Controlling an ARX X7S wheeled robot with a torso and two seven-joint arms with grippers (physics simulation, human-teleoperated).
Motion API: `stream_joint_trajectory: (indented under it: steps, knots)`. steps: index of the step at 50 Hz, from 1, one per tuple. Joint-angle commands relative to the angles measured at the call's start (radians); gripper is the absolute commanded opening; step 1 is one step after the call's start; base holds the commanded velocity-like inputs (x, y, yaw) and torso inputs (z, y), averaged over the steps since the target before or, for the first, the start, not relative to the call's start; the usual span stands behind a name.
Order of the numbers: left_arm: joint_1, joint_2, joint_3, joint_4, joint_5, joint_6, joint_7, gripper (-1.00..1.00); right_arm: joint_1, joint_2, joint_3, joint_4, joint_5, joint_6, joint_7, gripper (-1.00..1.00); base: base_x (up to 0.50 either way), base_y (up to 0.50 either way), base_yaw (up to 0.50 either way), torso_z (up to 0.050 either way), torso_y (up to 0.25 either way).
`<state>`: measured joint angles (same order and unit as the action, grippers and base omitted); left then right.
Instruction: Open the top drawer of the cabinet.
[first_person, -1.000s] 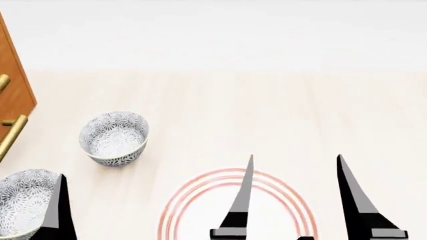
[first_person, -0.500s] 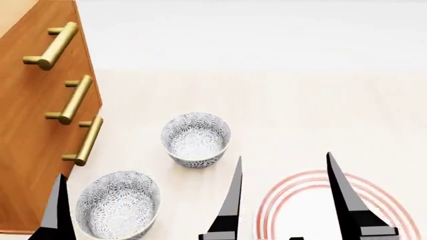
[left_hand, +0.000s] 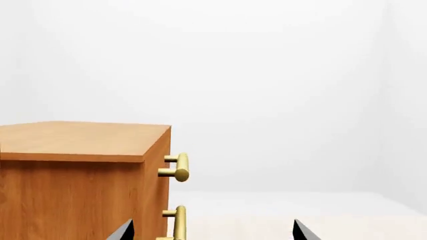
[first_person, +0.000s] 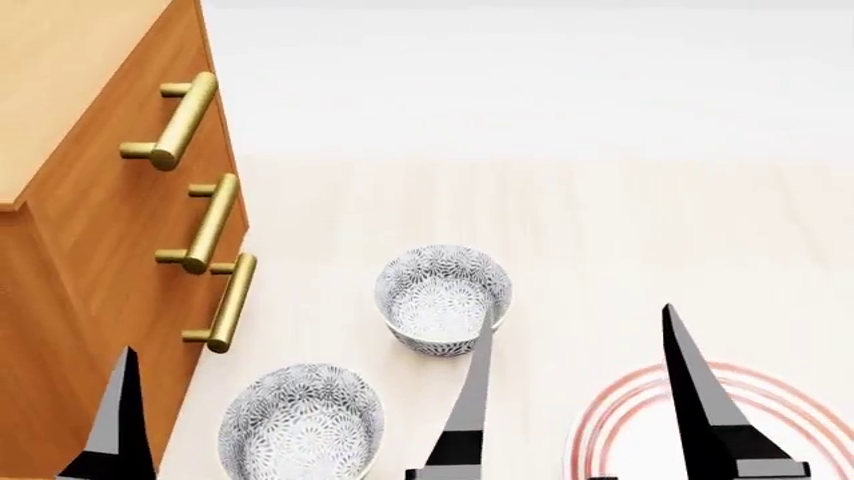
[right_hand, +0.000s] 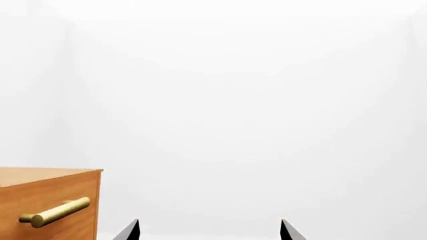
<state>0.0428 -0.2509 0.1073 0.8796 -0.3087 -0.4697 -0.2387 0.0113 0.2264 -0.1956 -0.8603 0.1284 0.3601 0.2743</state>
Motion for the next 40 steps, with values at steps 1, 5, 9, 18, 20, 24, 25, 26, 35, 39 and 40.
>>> stream_joint_trajectory:
  steps: [1,5,9,18,20,24,25,26,35,39,40]
  knots:
    - [-0.021,0.016,-0.019,-0.014,0.024,0.017,-0.005,1.00,-0.001,-0.018,0.032,0.018,0.004,-0.030,-0.022,1.00,0.00,0.00,0.00,0.049,0.000]
    - [-0.022,0.014,-0.019,-0.014,0.021,0.017,-0.008,1.00,0.001,-0.016,0.031,0.019,0.007,-0.030,-0.020,1.00,0.00,0.00,0.00,0.050,0.000]
    - [-0.020,0.011,-0.015,-0.006,0.017,0.013,-0.010,1.00,0.000,-0.012,0.024,0.036,0.008,-0.045,-0.020,1.00,0.00,0.00,0.00,0.050,0.000]
    - [-0.020,0.003,-0.011,0.007,0.014,0.011,-0.016,1.00,0.005,-0.006,0.021,0.024,0.014,-0.034,-0.013,1.00,0.00,0.00,0.00,0.050,0.000]
    - [-0.021,0.000,-0.008,0.011,0.017,0.003,-0.022,1.00,0.003,-0.004,0.022,0.022,0.014,-0.034,-0.011,1.00,0.00,0.00,0.00,0.050,0.000]
    - [-0.028,-0.006,0.011,-0.001,0.026,-0.021,-0.026,1.00,0.009,-0.001,0.020,0.004,0.016,-0.012,-0.005,1.00,0.00,0.00,0.00,0.050,0.000]
    - [-0.039,-0.013,0.027,0.008,0.028,-0.058,-0.029,1.00,0.013,0.000,0.019,0.000,0.018,-0.007,-0.005,1.00,0.00,0.00,0.00,0.050,0.000]
    - [-0.042,-0.012,0.033,0.005,0.032,-0.058,-0.031,1.00,0.013,0.001,0.018,0.002,0.018,-0.009,-0.005,1.00,0.00,0.00,0.00,0.050,0.000]
    - [-0.114,-0.032,0.098,0.021,0.113,-0.079,-0.056,1.00,0.014,0.007,0.018,0.003,0.028,-0.011,-0.001,1.00,0.00,0.00,0.00,0.002,0.000]
    - [-0.200,-0.038,0.122,0.067,0.131,-0.179,-0.072,1.00,0.012,0.010,0.020,0.004,0.032,-0.015,0.002,1.00,0.00,0.00,0.00,0.000,0.000]
    - [-0.229,-0.044,0.141,0.083,0.149,-0.203,-0.078,1.00,0.012,0.011,0.019,0.004,0.033,-0.014,0.002,1.00,0.00,0.00,0.00,0.000,0.000]
